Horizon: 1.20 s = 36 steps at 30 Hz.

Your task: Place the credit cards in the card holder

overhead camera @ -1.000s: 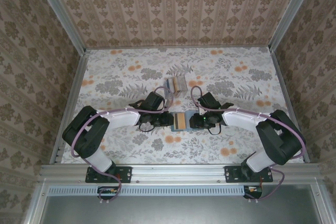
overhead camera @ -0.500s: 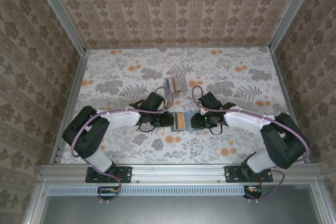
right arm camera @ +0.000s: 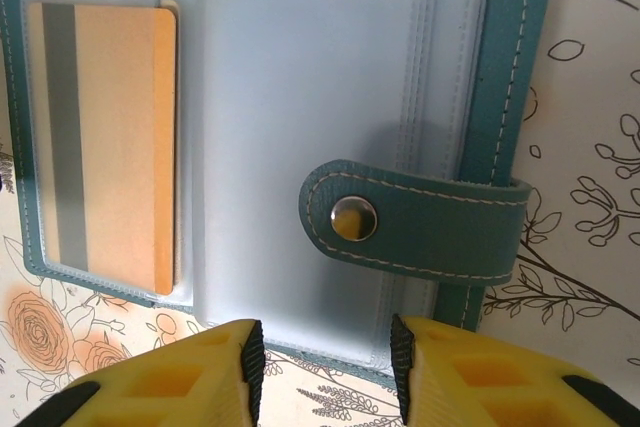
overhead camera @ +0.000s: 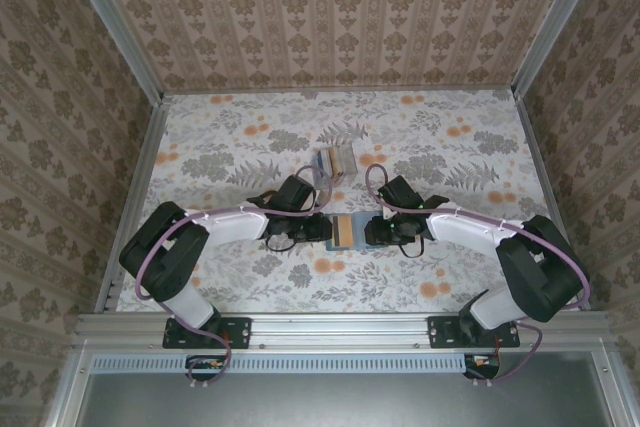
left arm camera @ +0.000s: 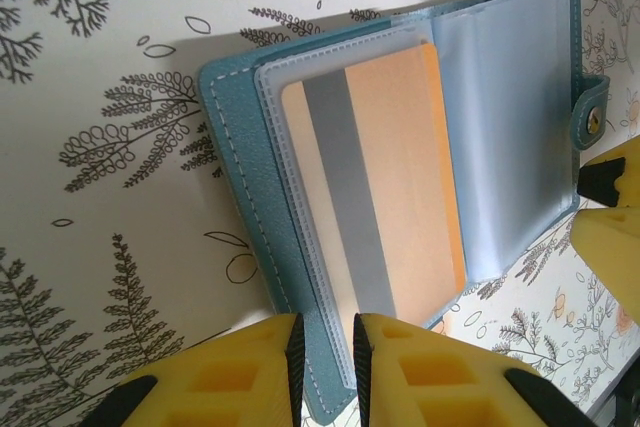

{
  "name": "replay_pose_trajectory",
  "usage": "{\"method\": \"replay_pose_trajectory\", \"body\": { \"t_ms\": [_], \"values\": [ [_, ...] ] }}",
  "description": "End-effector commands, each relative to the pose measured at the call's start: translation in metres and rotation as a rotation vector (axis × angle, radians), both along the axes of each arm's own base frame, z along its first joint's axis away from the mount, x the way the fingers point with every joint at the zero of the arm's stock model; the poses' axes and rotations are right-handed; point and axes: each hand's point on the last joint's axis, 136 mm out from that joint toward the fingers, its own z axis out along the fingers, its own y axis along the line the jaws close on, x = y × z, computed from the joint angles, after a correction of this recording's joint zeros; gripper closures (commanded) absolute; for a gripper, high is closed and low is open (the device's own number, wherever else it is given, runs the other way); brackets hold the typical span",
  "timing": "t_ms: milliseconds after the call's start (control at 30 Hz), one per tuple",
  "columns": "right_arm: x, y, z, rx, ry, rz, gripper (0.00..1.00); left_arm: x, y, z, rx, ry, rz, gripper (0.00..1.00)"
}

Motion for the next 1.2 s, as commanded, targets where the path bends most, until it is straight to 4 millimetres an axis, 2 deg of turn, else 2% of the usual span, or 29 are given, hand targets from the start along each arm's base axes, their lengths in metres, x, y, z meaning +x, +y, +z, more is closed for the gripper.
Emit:
{"method": "replay_pose_trajectory", "body": {
  "t_ms": [0, 300, 800, 933, 1067, 1167],
  "values": [
    [0.004, 0.006, 0.002, 0.014, -0.011, 0.007, 0.59, 0.002, -0.005, 0.0, 0.006, -0.009, -0.017, 0.76],
    [0.005, 0.011, -0.009, 0.016, 0.022, 0.017, 0.64, 0.001, -0.005, -0.002, 0.009, 0.0, -0.02, 0.76],
    [0.007, 0.014, -0.001, 0.036, 0.013, 0.015, 0.71, 0.0, -0.005, -0.003, 0.006, 0.0, -0.021, 0.76],
    [0.007, 0.01, 0.005, 0.021, -0.006, 0.013, 0.69, 0.0, -0.005, -0.003, 0.006, -0.001, -0.021, 0.77],
    [0.007, -0.001, 0.005, -0.035, -0.014, -0.005, 0.59, 0.001, -0.005, -0.003, 0.005, -0.002, -0.02, 0.76],
    [0.006, -0.009, 0.003, -0.08, -0.009, -0.019, 0.6, 0.001, -0.006, -0.003, 0.004, -0.001, -0.021, 0.77]
  ]
}}
